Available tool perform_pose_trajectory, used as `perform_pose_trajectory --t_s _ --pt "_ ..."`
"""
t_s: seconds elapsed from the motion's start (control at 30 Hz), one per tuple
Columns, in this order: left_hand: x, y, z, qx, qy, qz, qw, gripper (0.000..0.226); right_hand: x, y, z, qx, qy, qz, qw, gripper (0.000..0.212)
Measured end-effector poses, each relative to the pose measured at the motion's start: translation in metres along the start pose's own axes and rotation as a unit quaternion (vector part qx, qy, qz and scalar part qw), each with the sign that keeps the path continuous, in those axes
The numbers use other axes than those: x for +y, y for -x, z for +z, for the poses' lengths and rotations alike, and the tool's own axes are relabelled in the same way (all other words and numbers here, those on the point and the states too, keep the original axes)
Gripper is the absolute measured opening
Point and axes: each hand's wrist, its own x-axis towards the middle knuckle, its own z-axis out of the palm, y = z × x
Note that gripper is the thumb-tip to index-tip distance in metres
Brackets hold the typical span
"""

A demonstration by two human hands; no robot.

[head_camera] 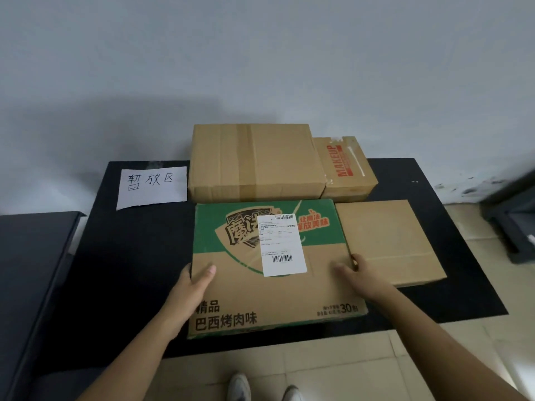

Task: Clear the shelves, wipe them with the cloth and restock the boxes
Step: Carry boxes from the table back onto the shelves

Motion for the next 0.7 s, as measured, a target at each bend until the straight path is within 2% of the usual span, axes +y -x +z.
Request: perform_pose_trajectory --t_s 0.07,0.23,0.47,0.7 --pt "-0.005 -0.002 0.003 -0.007 0.024 -0.006 1.000 0.067 0.008 -0.008 0.006 -0.015 -0.026 0.012 0.999 0.068" --pt "-0.013 -0.005 0.009 -0.003 0.094 -0.028 0.995 0.049 0.017 -0.014 0.014 -0.046 -0.107 0.003 0.993 0.047" --pt "-0.014 -0.006 0.015 0.012 0.127 -0.034 0.991 0.041 0.031 -0.023 0.021 -0.061 -0.189 0.015 0.980 0.049" --pt "-0.016 0.003 0.015 0.020 0.142 -0.037 0.989 0.036 0.029 -0.017 0.019 -0.085 -0.197 -0.001 0.977 0.045"
